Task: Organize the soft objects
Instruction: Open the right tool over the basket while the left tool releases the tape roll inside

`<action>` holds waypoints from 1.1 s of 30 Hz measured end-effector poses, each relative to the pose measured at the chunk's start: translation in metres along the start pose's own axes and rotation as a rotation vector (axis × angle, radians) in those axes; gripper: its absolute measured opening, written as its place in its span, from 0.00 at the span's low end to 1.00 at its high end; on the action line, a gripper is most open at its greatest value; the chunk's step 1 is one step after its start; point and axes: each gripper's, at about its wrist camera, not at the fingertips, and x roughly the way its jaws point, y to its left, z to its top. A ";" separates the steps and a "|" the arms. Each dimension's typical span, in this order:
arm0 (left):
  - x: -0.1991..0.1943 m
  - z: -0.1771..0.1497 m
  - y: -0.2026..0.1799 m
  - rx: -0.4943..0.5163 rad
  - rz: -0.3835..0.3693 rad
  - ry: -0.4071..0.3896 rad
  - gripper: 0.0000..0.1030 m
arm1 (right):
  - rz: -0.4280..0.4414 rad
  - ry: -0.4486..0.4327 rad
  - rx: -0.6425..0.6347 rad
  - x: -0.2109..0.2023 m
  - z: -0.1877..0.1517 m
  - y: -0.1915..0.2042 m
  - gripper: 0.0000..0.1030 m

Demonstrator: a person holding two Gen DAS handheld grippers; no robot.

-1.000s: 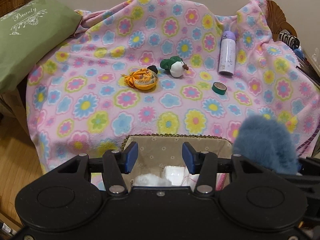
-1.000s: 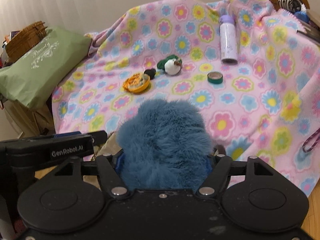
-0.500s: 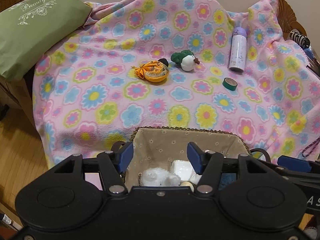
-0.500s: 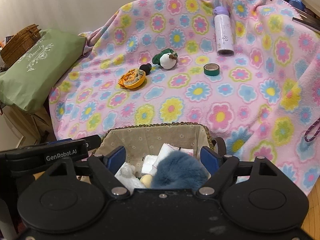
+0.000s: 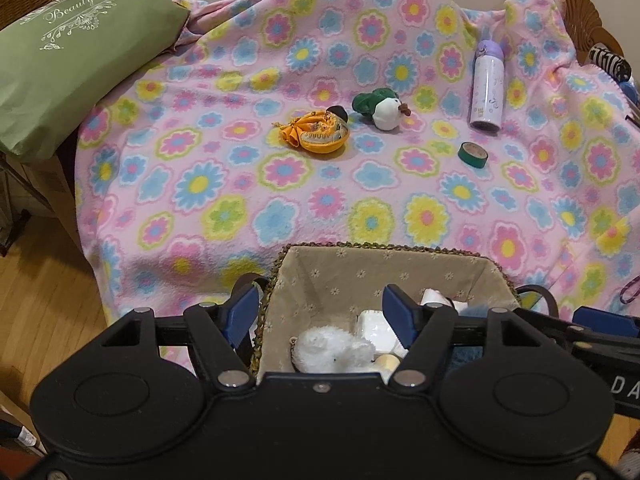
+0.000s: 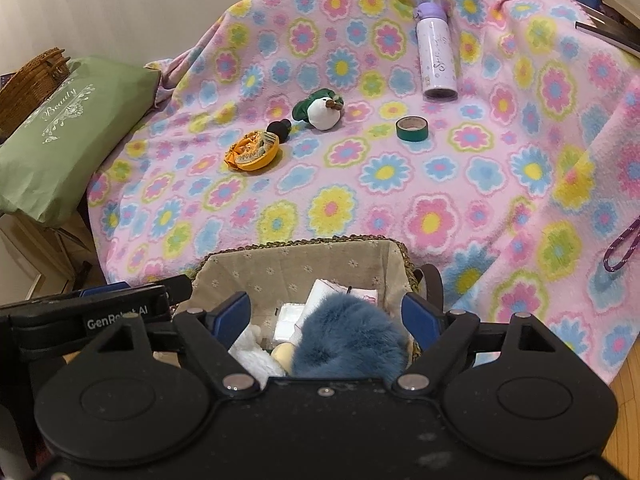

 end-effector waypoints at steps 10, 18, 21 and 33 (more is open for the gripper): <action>0.001 -0.004 0.000 0.000 0.003 0.021 0.64 | -0.012 0.007 0.015 0.001 -0.001 -0.001 0.82; 0.000 -0.008 0.001 -0.008 0.012 0.024 0.64 | -0.028 0.010 0.029 -0.002 -0.005 -0.003 0.84; -0.001 -0.010 0.001 -0.010 0.020 0.020 0.64 | -0.032 0.005 0.015 -0.002 -0.005 0.001 0.85; 0.001 -0.018 0.006 -0.043 0.052 0.022 0.64 | -0.045 0.009 -0.002 -0.005 -0.010 0.002 0.86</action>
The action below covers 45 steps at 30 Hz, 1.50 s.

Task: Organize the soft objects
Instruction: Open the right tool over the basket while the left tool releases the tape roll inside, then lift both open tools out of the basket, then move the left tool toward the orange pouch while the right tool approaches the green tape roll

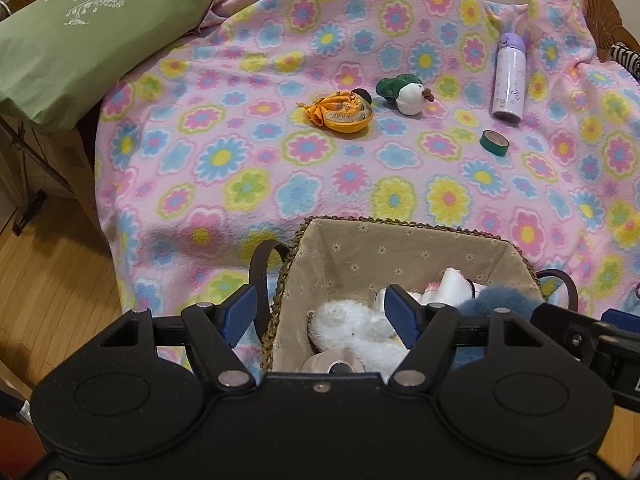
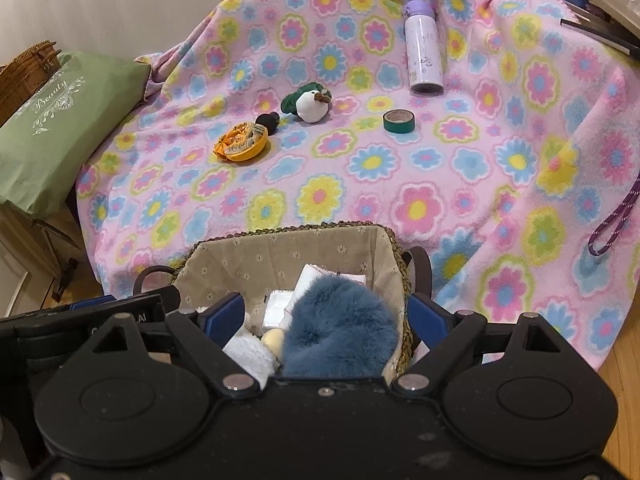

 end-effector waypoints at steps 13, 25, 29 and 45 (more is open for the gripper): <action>0.004 -0.002 0.002 -0.009 0.009 0.015 0.65 | 0.007 0.030 -0.003 0.005 -0.003 -0.001 0.86; 0.013 0.007 0.008 -0.049 0.012 0.032 0.65 | -0.006 0.051 -0.052 0.014 -0.004 0.003 0.88; 0.020 0.015 0.005 -0.030 0.011 0.050 0.65 | -0.011 0.052 -0.055 0.021 0.002 0.000 0.88; 0.077 0.083 0.001 0.097 0.021 0.040 0.66 | -0.027 -0.015 -0.104 0.074 0.075 -0.014 0.92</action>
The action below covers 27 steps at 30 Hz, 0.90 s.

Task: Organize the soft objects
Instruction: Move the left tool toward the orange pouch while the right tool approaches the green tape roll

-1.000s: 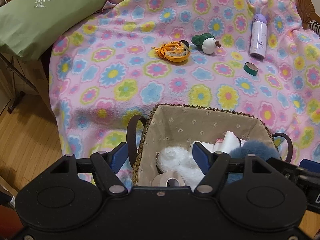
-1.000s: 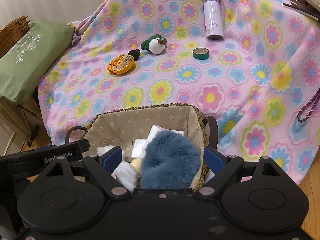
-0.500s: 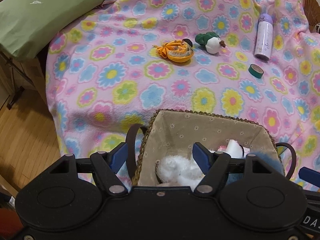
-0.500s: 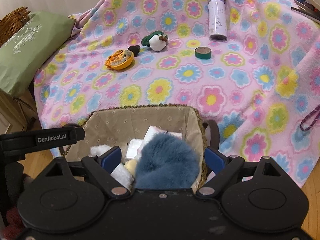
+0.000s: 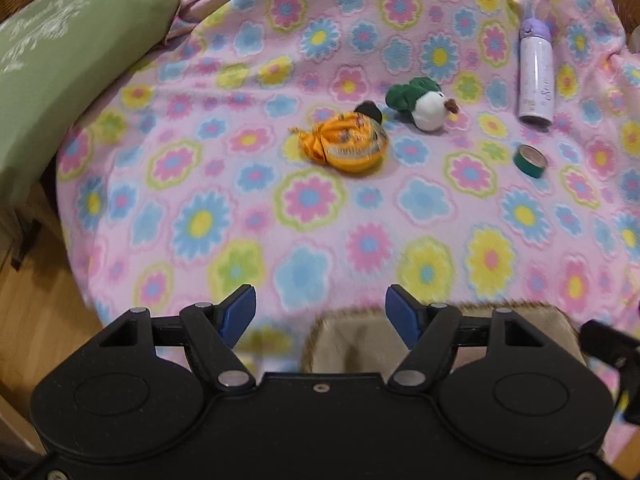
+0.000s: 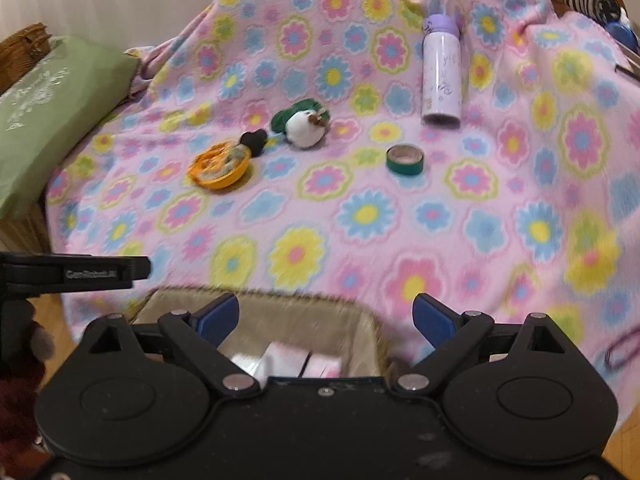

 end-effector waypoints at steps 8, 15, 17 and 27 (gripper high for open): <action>0.043 0.039 0.002 0.029 -0.023 -0.040 0.66 | -0.066 -0.002 0.026 0.061 0.039 -0.031 0.92; 0.078 0.066 -0.002 0.075 -0.039 -0.087 0.66 | -0.130 -0.048 0.004 0.111 0.071 -0.051 0.92; 0.087 0.071 0.000 0.079 -0.063 -0.096 0.66 | -0.133 -0.068 0.002 0.122 0.079 -0.053 0.92; 0.116 0.075 -0.007 0.141 -0.180 -0.127 0.72 | -0.168 -0.079 -0.006 0.172 0.111 -0.060 0.92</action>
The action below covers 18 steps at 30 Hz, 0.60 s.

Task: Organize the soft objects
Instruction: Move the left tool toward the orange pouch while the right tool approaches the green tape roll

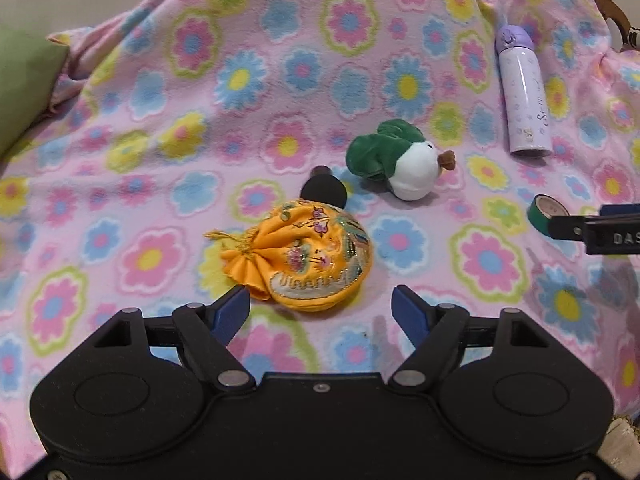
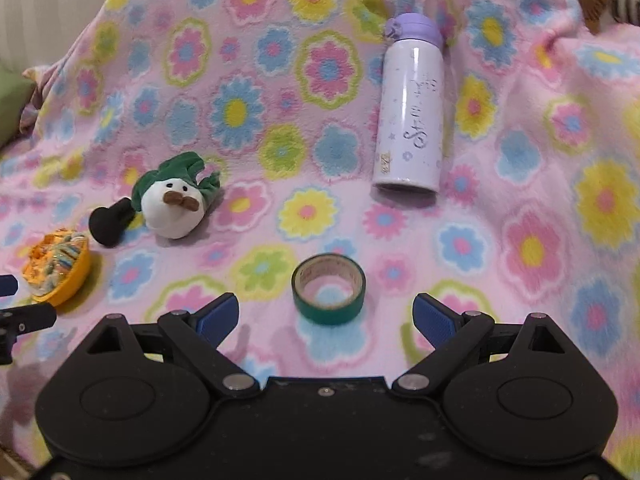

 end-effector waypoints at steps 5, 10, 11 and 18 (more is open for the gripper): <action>0.015 0.003 0.004 -0.008 0.008 0.010 0.72 | -0.012 -0.005 -0.066 0.022 0.003 0.004 0.91; 0.037 0.001 0.003 0.031 0.039 0.043 0.85 | -0.010 0.000 -0.084 0.039 -0.008 0.003 0.96; 0.039 0.000 0.003 0.038 0.042 0.038 0.90 | -0.011 -0.005 -0.078 0.039 -0.009 0.002 0.97; 0.053 0.002 0.010 0.012 0.028 0.005 0.98 | 0.036 0.029 -0.053 0.045 -0.007 -0.004 1.00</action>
